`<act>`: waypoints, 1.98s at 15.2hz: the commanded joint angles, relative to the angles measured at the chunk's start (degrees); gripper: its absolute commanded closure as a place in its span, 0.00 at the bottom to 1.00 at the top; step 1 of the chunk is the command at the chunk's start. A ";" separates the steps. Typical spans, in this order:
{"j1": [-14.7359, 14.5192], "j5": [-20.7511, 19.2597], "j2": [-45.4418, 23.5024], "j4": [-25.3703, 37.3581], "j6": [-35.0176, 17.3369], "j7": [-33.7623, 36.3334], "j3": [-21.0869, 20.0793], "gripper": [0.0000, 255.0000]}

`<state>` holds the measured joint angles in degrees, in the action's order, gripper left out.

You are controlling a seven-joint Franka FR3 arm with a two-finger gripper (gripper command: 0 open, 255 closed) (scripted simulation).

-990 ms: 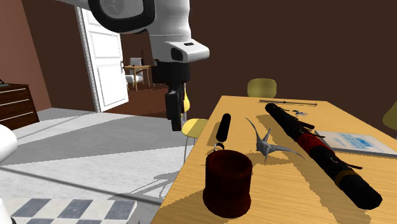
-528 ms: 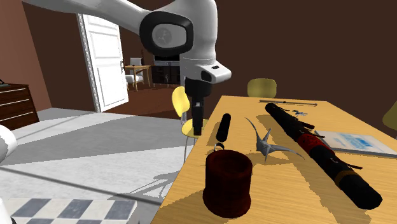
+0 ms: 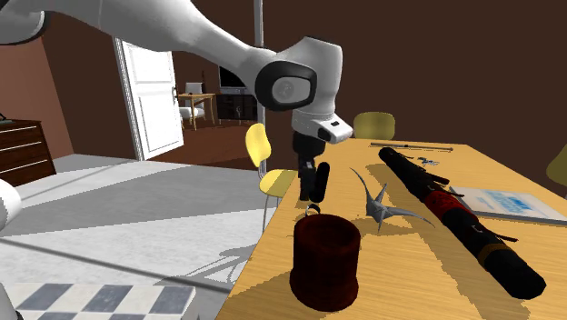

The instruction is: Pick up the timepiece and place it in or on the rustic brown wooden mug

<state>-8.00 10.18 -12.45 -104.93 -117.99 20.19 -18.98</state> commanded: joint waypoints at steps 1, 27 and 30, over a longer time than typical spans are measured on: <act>-1.26 -1.05 -5.15 4.83 0.17 1.65 -0.32 0.00; -5.89 -3.56 -19.77 15.43 -2.88 4.99 -0.28 1.00; -5.90 -3.56 -19.79 15.48 -2.84 5.00 -0.28 1.00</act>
<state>-13.93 6.63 -32.20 -89.40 -120.85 25.20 -19.31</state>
